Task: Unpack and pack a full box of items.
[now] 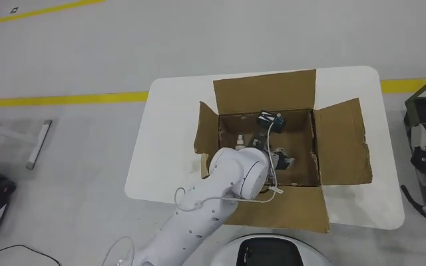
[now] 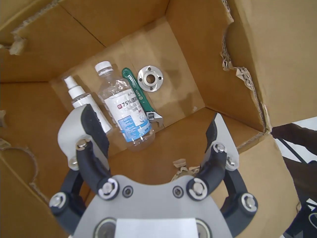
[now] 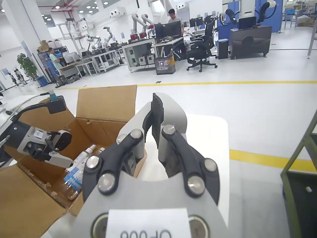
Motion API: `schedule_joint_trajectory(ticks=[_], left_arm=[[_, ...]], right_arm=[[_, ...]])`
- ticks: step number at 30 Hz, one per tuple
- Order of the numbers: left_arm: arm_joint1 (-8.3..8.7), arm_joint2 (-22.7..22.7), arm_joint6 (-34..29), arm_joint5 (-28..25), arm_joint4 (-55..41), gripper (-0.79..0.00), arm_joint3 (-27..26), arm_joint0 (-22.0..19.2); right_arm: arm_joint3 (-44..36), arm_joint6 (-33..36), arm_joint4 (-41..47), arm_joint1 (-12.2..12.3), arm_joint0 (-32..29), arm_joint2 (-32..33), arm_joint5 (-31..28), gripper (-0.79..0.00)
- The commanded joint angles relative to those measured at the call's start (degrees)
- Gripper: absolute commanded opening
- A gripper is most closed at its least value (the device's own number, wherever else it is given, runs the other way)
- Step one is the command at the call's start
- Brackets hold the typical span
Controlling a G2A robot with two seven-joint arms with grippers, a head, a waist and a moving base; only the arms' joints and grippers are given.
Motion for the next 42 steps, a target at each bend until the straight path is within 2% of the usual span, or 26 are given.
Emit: schedule_joint_trajectory(ticks=[1,5,10,16,22,24,29,30,31,32,33,34,36,37,42], left_arm=[[-1.02,1.35,-1.18,3.09,-0.78,0.0,2.95,-2.04],[-2.92,3.82,-3.4,7.19,-1.03,0.0,10.35,-5.67],[-5.22,4.64,-1.73,8.87,-3.96,0.0,19.18,-8.02],[-7.21,5.56,-0.83,9.77,-3.2,0.0,25.78,-10.08],[-8.5,5.26,-0.97,9.63,-2.7,-0.111,29.77,-10.6],[-8.85,5.17,-1.0,9.6,-2.42,-0.095,30.48,-10.57],[-9.76,5.02,-1.16,9.44,-2.11,-0.148,32.09,-10.39],[-9.93,4.96,-1.21,9.38,-1.98,-0.151,32.46,-10.45],[-10.09,4.84,-1.28,9.31,-1.93,-0.16,32.8,-10.52],[-10.24,4.75,-1.34,9.25,-1.76,-0.169,33.12,-10.62],[-10.38,4.68,-1.4,9.2,-1.6,-0.172,33.38,-10.68],[-10.53,4.6,-1.4,9.19,-1.42,-0.194,33.78,-10.71],[-10.81,4.37,-1.42,9.18,-1.27,-0.28,34.44,-10.72],[-10.95,4.25,-1.42,9.17,-1.16,-0.4,34.64,-10.74],[-11.55,3.78,-1.86,8.73,-0.56,-0.406,35.75,-10.73]], right_arm=[[-0.14,0.06,-0.04,-0.09,-0.03,0.15,-0.03,-0.785],[-0.28,0.28,-0.36,-0.27,0.05,0.17,-0.17,-0.785],[-0.39,0.64,-0.87,-0.46,0.4,0.03,-0.39,-0.785],[-0.15,0.91,-1.04,-0.68,0.82,0.08,-0.75,-0.785],[0.34,1.38,-0.88,-0.9,1.23,0.07,-1.03,-0.785],[0.44,1.65,-1.0,-0.96,1.33,-0.01,-1.12,-0.785],[0.27,2.09,-1.75,-1.12,1.51,-0.01,-1.02,-0.785],[0.18,2.17,-2.08,-1.16,1.51,0.07,-0.8,-0.763],[0.02,2.37,-2.44,-1.19,1.47,0.13,-0.68,-0.696],[-0.17,2.53,-2.78,-1.2,1.45,0.25,-0.62,-0.579],[-0.17,2.53,-2.78,-1.2,1.45,0.25,-0.62,-0.416],[-0.17,2.53,-2.78,-1.2,1.45,0.25,-0.62,0.0],[-0.17,2.53,-2.78,-1.2,1.45,0.25,-0.62,0.0],[-0.17,2.53,-2.78,-1.2,1.45,0.25,-0.62,0.0],[-0.17,2.53,-2.78,-1.2,1.45,0.25,-0.62,0.0]])
